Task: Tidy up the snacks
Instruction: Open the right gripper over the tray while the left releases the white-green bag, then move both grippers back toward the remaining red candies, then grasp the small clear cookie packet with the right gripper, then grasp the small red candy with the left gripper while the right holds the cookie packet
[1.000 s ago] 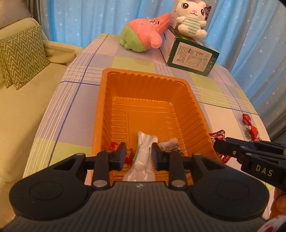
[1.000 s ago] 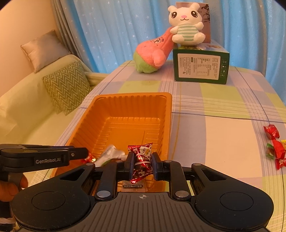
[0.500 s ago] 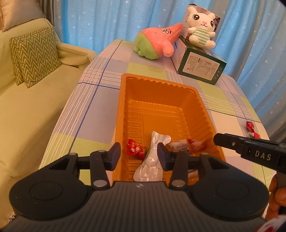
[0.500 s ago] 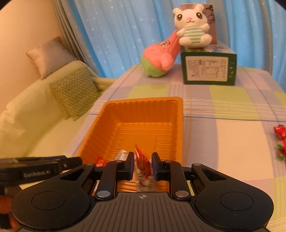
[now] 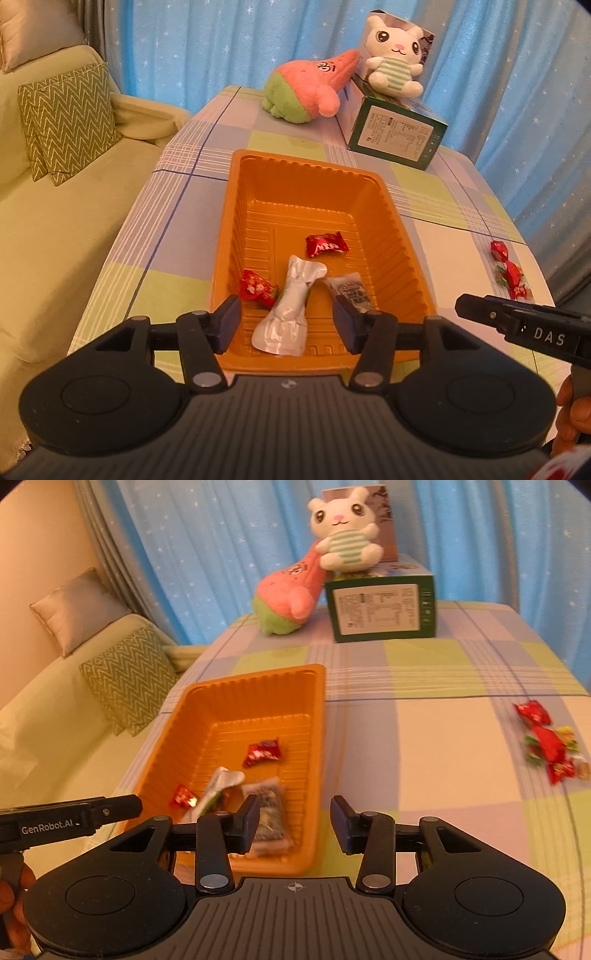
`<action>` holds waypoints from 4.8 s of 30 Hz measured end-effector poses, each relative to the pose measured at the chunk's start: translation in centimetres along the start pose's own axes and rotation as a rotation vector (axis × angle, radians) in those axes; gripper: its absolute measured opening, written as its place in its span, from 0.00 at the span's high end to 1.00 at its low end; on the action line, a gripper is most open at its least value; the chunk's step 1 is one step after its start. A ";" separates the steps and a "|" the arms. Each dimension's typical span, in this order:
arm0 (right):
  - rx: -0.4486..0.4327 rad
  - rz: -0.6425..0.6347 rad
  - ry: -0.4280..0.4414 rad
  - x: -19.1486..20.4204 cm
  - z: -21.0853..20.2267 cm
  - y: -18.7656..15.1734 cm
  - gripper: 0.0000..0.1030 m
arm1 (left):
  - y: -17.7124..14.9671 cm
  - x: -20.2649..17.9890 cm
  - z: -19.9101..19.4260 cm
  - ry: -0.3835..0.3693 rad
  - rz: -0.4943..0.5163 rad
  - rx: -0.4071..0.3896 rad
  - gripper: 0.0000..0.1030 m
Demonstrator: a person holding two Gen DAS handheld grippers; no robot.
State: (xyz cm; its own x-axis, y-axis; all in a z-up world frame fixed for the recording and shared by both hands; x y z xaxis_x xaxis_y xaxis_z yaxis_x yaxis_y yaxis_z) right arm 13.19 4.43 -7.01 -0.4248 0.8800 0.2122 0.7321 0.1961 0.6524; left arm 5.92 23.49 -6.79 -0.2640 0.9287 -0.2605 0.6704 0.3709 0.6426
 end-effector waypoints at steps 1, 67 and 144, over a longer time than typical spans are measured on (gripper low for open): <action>-0.002 0.006 -0.009 -0.4 -0.5 -0.2 0.58 | -0.2 -0.5 -0.2 0.000 0.006 0.000 0.50; -0.165 0.282 -0.394 -25.4 -13.9 -3.7 0.29 | -2.6 -26.4 4.7 -0.255 0.351 0.015 0.13; -0.072 0.286 -0.400 -34.7 -0.8 -4.0 0.80 | -5.3 -38.2 25.1 -0.520 0.774 0.149 0.78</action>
State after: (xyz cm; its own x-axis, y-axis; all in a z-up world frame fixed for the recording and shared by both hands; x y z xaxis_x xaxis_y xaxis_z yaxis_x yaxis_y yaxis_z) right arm 24.60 -27.23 -16.43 0.0362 0.9940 0.1034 0.7446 -0.0958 0.6606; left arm 29.87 -14.05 -18.30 0.6098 0.7846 -0.1118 0.6212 -0.3856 0.6822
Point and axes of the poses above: each gripper's, at about its wrist camera, not at the fingertips, and z roughly the way its jaws point, x to its left, y to its top, the point moved 6 cm from there along z, roughly the way its jaws point, and after that the axes turned 6 degrees about -y, right-handed, at the moved point
